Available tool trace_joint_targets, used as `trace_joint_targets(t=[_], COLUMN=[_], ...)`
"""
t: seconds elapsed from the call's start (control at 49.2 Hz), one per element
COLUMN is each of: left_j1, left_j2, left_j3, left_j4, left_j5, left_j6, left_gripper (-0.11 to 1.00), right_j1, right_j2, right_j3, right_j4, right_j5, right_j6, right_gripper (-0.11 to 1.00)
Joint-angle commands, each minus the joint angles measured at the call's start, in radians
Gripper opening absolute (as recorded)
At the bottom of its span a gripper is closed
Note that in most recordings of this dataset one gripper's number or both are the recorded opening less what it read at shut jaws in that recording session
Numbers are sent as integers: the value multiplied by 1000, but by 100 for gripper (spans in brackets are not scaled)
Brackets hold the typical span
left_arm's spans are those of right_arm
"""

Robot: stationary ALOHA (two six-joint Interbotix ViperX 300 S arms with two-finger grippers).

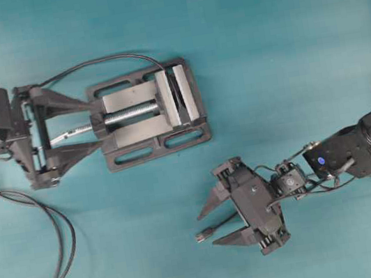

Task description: Insert the USB cable into the fixed female connector.

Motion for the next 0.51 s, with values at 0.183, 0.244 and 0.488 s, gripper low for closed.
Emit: trace_joint_targets(t=[0.183, 0.244, 0.488], left_j1=[-14, -14, -14], left_j2=[-229, -291, -603], left_j3=[55, 83, 186], left_j4=[-2, -5, -17], left_j5=[138, 163, 287], left_j6=[5, -3, -66], left_gripper=[100, 100, 100], right_j1=[2, 2, 3], right_j2=[23, 31, 46], right_j3=[-23, -25, -26], right_j4=[3, 8, 40], right_j5=[-5, -5, -5], right_j6=[2, 2, 2], right_gripper=[66, 66, 66])
